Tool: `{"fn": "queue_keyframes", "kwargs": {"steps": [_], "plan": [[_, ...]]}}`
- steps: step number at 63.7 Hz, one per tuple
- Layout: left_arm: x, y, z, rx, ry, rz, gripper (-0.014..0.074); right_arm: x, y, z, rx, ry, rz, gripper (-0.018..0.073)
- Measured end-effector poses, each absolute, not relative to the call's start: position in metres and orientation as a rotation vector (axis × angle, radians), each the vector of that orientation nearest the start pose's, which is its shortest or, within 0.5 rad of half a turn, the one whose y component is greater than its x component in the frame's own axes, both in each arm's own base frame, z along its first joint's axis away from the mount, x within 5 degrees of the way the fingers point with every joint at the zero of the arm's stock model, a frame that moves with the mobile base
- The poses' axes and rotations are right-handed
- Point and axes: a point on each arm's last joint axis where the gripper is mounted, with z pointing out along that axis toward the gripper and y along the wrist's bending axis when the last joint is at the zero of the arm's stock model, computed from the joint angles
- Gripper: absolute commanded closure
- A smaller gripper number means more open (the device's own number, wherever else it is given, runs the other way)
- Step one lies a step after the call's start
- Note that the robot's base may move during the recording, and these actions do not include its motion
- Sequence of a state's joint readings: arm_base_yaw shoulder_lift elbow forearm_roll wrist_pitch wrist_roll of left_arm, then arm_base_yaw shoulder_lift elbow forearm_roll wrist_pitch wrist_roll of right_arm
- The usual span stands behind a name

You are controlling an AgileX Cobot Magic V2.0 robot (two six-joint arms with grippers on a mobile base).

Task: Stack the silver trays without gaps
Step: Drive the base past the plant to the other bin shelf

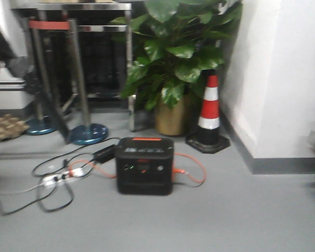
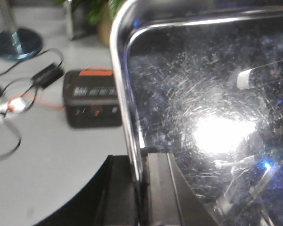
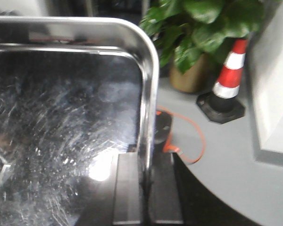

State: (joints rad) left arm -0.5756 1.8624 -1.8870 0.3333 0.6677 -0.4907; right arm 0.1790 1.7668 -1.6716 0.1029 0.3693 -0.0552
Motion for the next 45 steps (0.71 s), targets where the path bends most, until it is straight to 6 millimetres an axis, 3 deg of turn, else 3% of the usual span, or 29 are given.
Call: {"fn": "queue_keyframes", "kwargs": {"steps": [45], "plan": [[0.3810,-0.2235,0.3889,0.256,2.069,-0.245,0.0615,0.4206,0.0813,0.3790,-0.156,1.944,0.192,0.0638]]}}
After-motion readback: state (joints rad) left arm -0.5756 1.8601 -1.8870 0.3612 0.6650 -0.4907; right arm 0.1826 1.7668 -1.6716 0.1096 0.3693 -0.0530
